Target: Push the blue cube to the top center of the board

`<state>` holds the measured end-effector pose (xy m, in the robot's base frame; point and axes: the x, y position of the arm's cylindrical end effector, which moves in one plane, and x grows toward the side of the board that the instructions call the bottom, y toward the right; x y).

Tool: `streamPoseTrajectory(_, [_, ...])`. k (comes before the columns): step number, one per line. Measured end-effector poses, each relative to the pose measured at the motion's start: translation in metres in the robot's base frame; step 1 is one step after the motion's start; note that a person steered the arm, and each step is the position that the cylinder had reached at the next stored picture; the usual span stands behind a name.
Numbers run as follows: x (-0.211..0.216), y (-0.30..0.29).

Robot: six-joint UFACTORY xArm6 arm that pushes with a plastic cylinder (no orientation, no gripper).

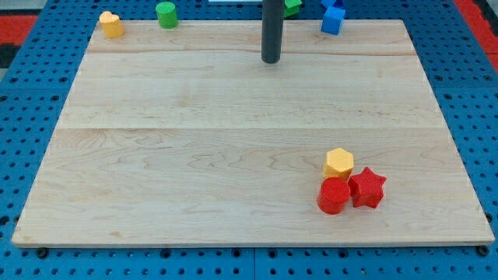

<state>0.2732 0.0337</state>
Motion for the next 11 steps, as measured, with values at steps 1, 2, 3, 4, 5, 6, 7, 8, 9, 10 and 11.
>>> streamPoseTrajectory(1, [-0.052, 0.001])
streamPoseTrajectory(2, [-0.080, 0.008])
streamPoseTrajectory(3, [-0.080, 0.026])
streamPoseTrajectory(4, [-0.080, 0.062])
streamPoseTrajectory(5, [-0.052, 0.089])
streamPoseTrajectory(6, [-0.012, 0.118])
streamPoseTrajectory(7, [-0.033, 0.171])
streamPoseTrajectory(8, [-0.081, 0.192])
streamPoseTrajectory(9, [-0.082, 0.186])
streamPoseTrajectory(10, [-0.081, 0.138])
streamPoseTrajectory(11, [-0.073, 0.054])
